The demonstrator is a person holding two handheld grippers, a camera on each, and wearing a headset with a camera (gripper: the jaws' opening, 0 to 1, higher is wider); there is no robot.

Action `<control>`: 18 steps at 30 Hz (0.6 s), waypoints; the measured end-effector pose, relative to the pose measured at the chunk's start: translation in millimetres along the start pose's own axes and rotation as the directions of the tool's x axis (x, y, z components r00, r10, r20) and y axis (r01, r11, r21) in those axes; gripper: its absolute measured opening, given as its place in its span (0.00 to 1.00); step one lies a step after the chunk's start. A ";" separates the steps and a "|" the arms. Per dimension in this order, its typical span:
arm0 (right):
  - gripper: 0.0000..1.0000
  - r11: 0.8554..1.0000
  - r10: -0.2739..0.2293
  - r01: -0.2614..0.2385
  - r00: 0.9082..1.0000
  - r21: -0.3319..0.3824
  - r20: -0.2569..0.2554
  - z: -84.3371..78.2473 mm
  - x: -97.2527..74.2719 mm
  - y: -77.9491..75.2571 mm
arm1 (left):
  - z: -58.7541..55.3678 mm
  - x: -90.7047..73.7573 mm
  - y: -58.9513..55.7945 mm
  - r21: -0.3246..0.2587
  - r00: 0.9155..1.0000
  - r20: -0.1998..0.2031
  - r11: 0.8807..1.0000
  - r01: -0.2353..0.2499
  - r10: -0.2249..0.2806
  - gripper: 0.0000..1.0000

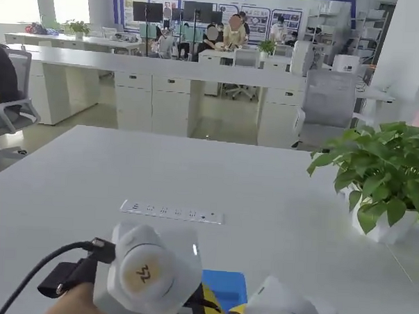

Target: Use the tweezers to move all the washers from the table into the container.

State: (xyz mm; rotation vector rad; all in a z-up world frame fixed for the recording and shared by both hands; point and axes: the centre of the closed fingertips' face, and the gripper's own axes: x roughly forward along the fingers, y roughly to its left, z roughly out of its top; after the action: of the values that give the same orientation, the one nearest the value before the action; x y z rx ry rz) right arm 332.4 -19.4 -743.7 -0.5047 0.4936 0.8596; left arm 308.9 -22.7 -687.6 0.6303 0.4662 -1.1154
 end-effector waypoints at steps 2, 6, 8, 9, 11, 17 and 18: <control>0.13 1.000 0.001 -0.001 1.000 0.021 -0.006 -7.0 -3.1 4.9 | -4.5 1.8 -7.1 0.010 1.000 -0.009 1.000 0.009 -0.009 0.00; 0.14 0.999 0.016 -0.014 0.999 0.045 -0.037 -26.3 -2.3 15.9 | -17.3 8.0 -22.4 0.004 0.998 -0.032 0.999 0.052 -0.052 0.00; 0.15 0.998 0.027 -0.024 0.998 0.058 -0.050 -32.7 -1.2 20.4 | -22.1 10.6 -27.3 0.004 0.997 -0.044 0.998 0.062 -0.062 0.00; 0.15 0.998 0.034 -0.030 0.998 0.062 -0.057 -35.9 -0.4 22.8 | -25.4 12.5 -31.4 0.001 0.996 -0.050 0.997 0.071 -0.071 0.00; 0.15 0.997 0.042 -0.037 0.996 0.065 -0.073 -43.6 2.1 28.4 | -33.5 16.5 -37.8 0.002 0.994 -0.068 0.996 0.086 -0.086 0.00; 0.17 0.988 0.089 -0.072 0.988 0.136 -0.123 -69.1 8.1 40.9 | -56.8 27.1 -49.7 -0.021 0.985 -0.106 0.990 0.136 -0.138 0.00; 0.17 0.989 0.082 -0.066 0.989 0.130 -0.121 -69.9 8.1 39.3 | -59.0 28.4 -50.1 -0.025 0.984 -0.106 0.990 0.140 -0.142 0.00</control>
State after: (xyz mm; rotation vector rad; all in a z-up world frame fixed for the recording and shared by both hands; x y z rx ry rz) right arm 291.1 -34.8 -811.3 -0.4287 0.6822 0.8652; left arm 271.2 -17.1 -760.7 0.6523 0.6207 -1.2137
